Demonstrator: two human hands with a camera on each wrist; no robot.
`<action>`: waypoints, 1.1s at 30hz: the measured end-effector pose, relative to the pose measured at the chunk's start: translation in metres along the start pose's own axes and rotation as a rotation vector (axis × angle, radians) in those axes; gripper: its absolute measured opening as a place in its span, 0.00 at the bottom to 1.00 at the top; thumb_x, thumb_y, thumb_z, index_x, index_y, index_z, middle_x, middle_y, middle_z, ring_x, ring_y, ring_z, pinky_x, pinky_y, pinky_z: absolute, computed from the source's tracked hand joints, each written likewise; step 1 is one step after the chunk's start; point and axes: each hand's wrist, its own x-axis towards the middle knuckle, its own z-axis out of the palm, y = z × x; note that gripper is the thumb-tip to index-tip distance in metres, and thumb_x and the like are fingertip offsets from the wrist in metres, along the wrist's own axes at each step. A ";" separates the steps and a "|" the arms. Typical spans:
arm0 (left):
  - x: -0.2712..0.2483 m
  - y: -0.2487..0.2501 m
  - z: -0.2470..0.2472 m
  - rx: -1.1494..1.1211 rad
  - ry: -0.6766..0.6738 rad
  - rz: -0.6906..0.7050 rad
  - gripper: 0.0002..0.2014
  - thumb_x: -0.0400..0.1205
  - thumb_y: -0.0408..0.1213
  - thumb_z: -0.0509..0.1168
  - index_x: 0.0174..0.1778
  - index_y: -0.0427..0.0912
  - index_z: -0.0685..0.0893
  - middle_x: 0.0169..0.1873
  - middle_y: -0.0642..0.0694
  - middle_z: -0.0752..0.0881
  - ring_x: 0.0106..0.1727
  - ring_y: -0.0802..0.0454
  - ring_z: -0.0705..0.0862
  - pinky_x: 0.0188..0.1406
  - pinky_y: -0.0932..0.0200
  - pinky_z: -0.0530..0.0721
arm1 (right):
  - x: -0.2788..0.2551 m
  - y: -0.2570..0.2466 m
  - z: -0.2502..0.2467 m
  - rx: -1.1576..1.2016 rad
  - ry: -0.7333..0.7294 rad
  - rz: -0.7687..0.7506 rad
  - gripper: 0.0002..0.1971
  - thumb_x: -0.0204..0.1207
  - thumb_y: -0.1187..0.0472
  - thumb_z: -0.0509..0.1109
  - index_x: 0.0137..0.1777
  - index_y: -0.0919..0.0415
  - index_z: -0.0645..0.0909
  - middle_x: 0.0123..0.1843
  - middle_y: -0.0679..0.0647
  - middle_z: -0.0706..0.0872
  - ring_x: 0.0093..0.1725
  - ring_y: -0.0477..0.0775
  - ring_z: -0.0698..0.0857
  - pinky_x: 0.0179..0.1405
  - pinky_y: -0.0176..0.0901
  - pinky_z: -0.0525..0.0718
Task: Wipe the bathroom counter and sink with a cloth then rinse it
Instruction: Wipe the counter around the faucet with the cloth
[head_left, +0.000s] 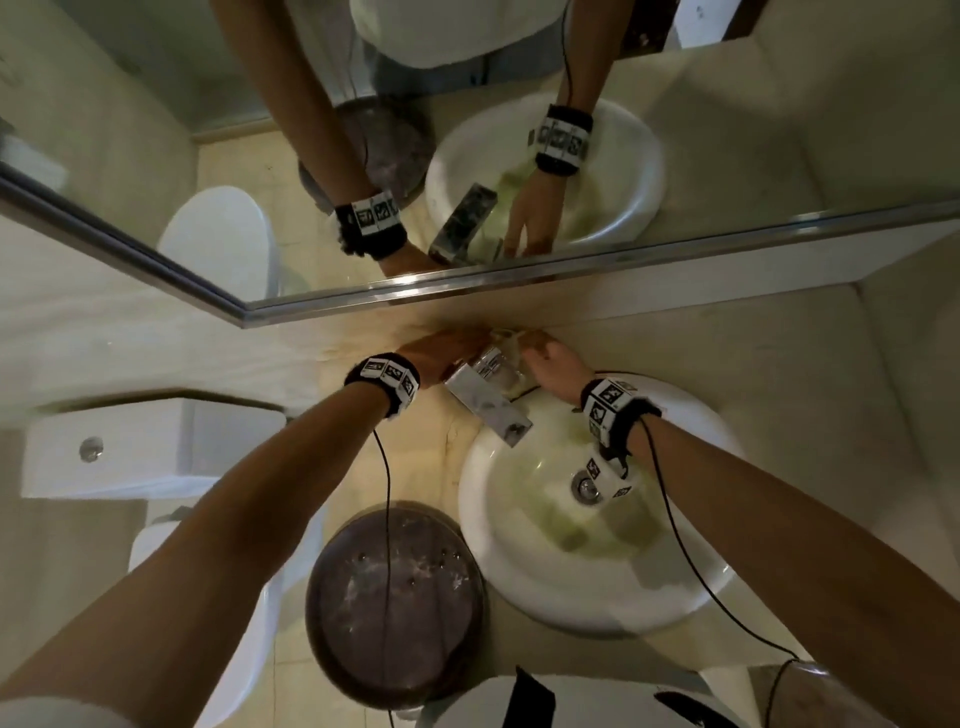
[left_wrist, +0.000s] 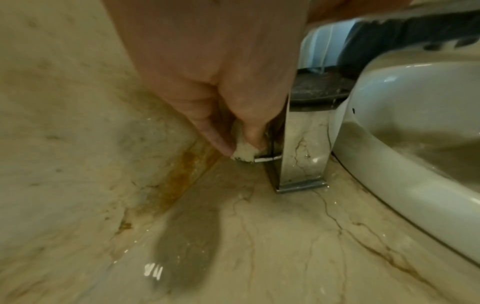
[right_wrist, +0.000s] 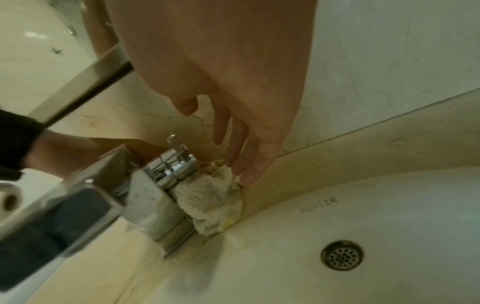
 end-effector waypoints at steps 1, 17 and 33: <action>0.006 0.001 0.003 -0.019 0.015 0.006 0.28 0.86 0.35 0.62 0.83 0.46 0.67 0.80 0.40 0.70 0.79 0.41 0.71 0.79 0.46 0.68 | -0.003 -0.004 0.002 -0.007 -0.005 -0.034 0.16 0.88 0.49 0.61 0.61 0.60 0.82 0.54 0.56 0.88 0.54 0.56 0.84 0.51 0.44 0.80; 0.010 -0.008 0.031 -0.008 0.239 -0.122 0.24 0.89 0.51 0.57 0.81 0.52 0.70 0.79 0.43 0.71 0.76 0.40 0.73 0.73 0.49 0.73 | -0.006 -0.032 0.034 -0.726 -0.016 -0.225 0.41 0.69 0.22 0.63 0.77 0.46 0.73 0.74 0.53 0.78 0.69 0.59 0.79 0.65 0.58 0.82; -0.091 -0.130 0.057 -0.021 0.268 -0.497 0.14 0.84 0.33 0.62 0.65 0.45 0.82 0.58 0.36 0.86 0.57 0.36 0.84 0.54 0.50 0.80 | -0.009 -0.069 0.030 -0.777 -0.125 -0.144 0.28 0.65 0.28 0.71 0.52 0.51 0.82 0.50 0.51 0.85 0.45 0.54 0.85 0.46 0.49 0.88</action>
